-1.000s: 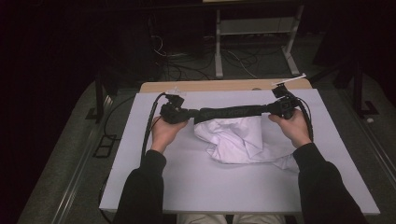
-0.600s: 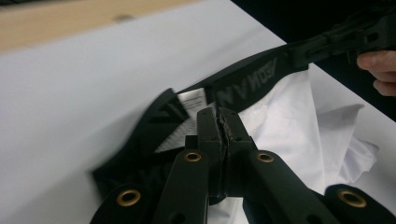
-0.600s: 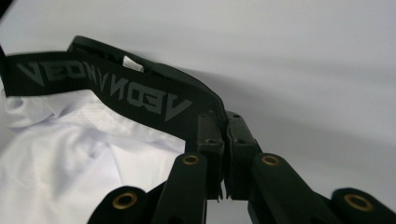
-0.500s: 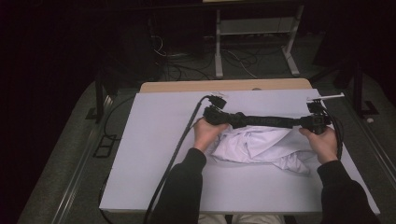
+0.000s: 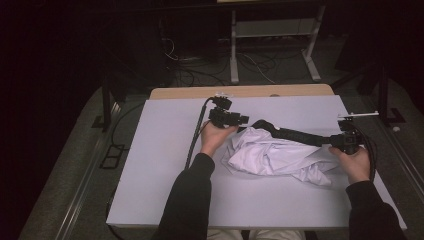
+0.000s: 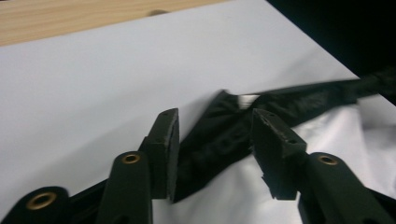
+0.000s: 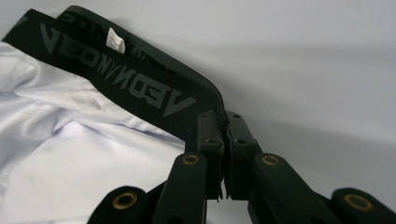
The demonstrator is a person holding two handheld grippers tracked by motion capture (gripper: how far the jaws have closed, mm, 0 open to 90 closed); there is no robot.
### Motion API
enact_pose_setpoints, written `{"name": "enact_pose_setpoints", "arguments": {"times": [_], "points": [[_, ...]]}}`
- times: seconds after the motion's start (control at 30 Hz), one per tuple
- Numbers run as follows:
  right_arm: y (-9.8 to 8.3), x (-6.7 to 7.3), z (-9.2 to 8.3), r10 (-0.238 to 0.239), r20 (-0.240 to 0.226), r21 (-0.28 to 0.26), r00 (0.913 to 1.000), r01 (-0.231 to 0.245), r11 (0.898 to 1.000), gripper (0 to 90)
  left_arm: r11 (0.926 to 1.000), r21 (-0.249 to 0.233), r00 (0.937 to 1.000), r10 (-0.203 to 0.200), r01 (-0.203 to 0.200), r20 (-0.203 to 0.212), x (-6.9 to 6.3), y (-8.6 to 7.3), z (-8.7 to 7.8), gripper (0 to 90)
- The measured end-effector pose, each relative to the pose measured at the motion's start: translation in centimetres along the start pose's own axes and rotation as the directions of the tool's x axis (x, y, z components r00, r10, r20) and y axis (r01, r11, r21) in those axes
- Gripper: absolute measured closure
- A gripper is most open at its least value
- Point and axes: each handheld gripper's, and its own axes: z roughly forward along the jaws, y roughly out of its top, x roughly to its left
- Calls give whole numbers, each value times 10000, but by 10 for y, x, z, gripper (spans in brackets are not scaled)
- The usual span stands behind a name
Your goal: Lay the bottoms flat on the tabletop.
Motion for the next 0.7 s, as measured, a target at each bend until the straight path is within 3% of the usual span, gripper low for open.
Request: {"name": "enact_pose_setpoints", "arguments": {"times": [0.17,0.3,0.43,0.53,0.63,0.7], "points": [[-7,-5,-6,93,424,69,9991,-96,9999,860,9949,684,9972,-740,742,-62,23,-8,8,491],[-10,-12,-9,377,464,50,9982,-380,9993,860,9872,1267,9953,-970,967,-41,29,-17,22,488],[-13,-19,-11,599,433,-18,9973,-599,9982,859,9832,1411,9927,-1192,1158,160,30,-22,37,491],[-14,-19,-12,597,402,-56,9974,-595,9982,859,9804,1273,9864,-1575,1504,471,31,-26,45,516],[-13,-18,-11,564,397,-54,9976,-563,9984,858,9722,1254,9708,-2120,1977,1127,33,-28,52,586],[-13,-19,-11,567,377,-73,9977,-565,9984,859,9702,1375,9696,-2160,1997,1155,32,-29,55,688]]}}
